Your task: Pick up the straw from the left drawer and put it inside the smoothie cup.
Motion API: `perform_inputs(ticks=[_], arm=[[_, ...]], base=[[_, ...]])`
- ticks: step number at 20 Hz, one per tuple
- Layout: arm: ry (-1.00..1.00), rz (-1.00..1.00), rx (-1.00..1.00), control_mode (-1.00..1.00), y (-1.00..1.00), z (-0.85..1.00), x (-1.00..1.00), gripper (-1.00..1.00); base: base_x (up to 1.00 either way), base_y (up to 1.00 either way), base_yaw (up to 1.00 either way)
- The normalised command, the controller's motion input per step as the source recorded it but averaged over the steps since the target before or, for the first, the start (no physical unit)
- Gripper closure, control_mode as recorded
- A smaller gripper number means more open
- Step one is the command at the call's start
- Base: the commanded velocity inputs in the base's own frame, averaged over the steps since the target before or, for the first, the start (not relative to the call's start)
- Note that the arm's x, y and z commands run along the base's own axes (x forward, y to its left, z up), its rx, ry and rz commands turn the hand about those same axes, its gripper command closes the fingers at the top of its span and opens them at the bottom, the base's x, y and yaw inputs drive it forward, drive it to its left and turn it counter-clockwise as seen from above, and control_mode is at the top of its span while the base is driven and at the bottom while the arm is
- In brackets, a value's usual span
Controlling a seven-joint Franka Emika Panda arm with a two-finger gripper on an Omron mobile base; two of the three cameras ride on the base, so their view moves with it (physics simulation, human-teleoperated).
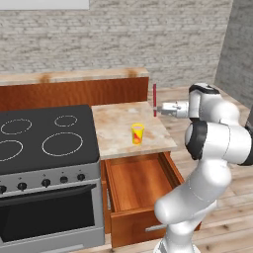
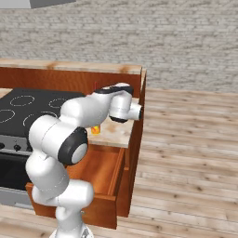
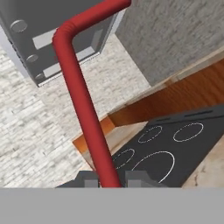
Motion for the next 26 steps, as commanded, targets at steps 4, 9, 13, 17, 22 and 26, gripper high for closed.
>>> perform_inputs(ticks=[4, 9, 13, 17, 22, 26], arm=[[-0.16, 0.07, 0.0, -1.0, 0.05, -0.05, 0.0, 1.0], [-0.18, 0.06, 0.0, -1.0, 0.14, -0.25, 0.03, 1.0], [-0.15, 0.04, 0.0, -1.0, 0.13, -0.31, 0.15, 1.0], [-0.15, 0.03, 0.0, -1.0, 0.13, -0.28, 0.17, 1.0], [-0.12, 0.02, 0.0, -1.0, 0.14, -0.2, 0.19, 1.0], [-0.06, 0.02, 0.0, -1.0, 0.16, -0.13, 0.19, 1.0]], base=[[0.0, 0.0, 0.0], [0.0, 0.0, 0.0], [0.0, 0.0, 0.0], [0.0, 0.0, 0.0], [0.0, 0.0, 0.0], [0.0, 0.0, 0.0]])
